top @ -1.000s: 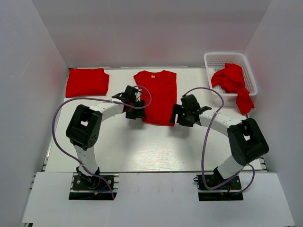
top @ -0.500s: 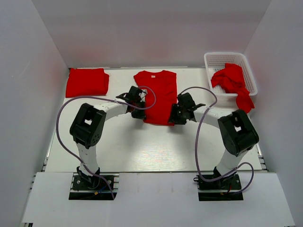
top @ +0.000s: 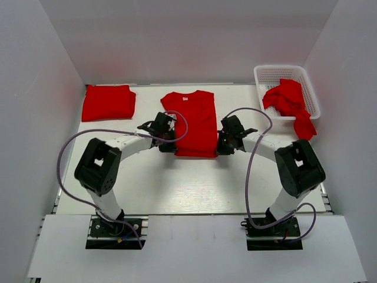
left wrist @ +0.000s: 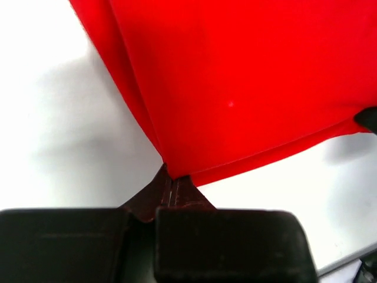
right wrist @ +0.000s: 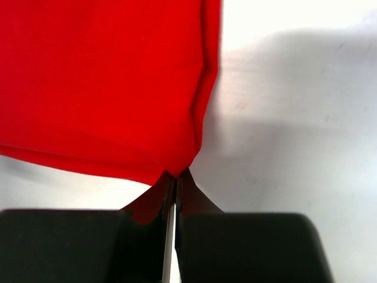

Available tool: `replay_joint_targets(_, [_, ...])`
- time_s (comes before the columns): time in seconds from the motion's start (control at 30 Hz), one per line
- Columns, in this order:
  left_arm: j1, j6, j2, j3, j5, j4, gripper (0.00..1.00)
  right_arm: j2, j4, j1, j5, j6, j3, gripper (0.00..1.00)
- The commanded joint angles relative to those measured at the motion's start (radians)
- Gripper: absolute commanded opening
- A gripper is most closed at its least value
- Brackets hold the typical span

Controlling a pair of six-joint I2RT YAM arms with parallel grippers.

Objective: Fold and stack the t-shirts
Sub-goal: Grab one side of the 2/3 rectangular tshirt with both arms

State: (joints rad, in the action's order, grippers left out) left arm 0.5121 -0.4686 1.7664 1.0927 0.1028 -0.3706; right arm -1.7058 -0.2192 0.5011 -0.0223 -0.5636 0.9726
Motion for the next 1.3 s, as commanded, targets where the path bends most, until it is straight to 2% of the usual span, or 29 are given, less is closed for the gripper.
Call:
replay_joint_targets(0.0, [0.005, -0.016, -0.172, -0.033, -0.141, -0.089, 0.00, 0.113, -0.152, -0.007, 0.073, 0.051, -0.021, 0.00])
replay_joint_targets(0.17, [0.014, -0.036, -0.306, -0.114, -0.025, -0.120, 0.00, 0.288, -0.197, 0.011, -0.080, 0.083, -0.087, 0.00])
replay_joint_targets(0.43, [0.043, -0.068, -0.429, -0.134, 0.077, -0.260, 0.00, 0.465, -0.356, 0.037, -0.137, 0.071, -0.115, 0.00])
replay_joint_targets(0.57, [0.052, -0.094, -0.481, -0.099, 0.038, -0.372, 0.00, 0.514, -0.414, 0.042, -0.133, 0.086, -0.094, 0.00])
replay_joint_targets(0.67, [0.052, -0.108, -0.502, -0.073, 0.038, -0.383, 0.00, 0.540, -0.430, 0.040, -0.130, 0.097, -0.071, 0.00])
replay_joint_targets(0.83, [0.052, -0.108, -0.466, 0.004, 0.037, -0.405, 0.00, 0.512, -0.416, 0.034, -0.104, 0.110, -0.023, 0.00])
replay_joint_targets(1.27, [0.014, -0.148, -0.202, 0.329, -0.161, -0.550, 0.00, 0.256, -0.436, 0.004, 0.018, 0.143, 0.288, 0.00])
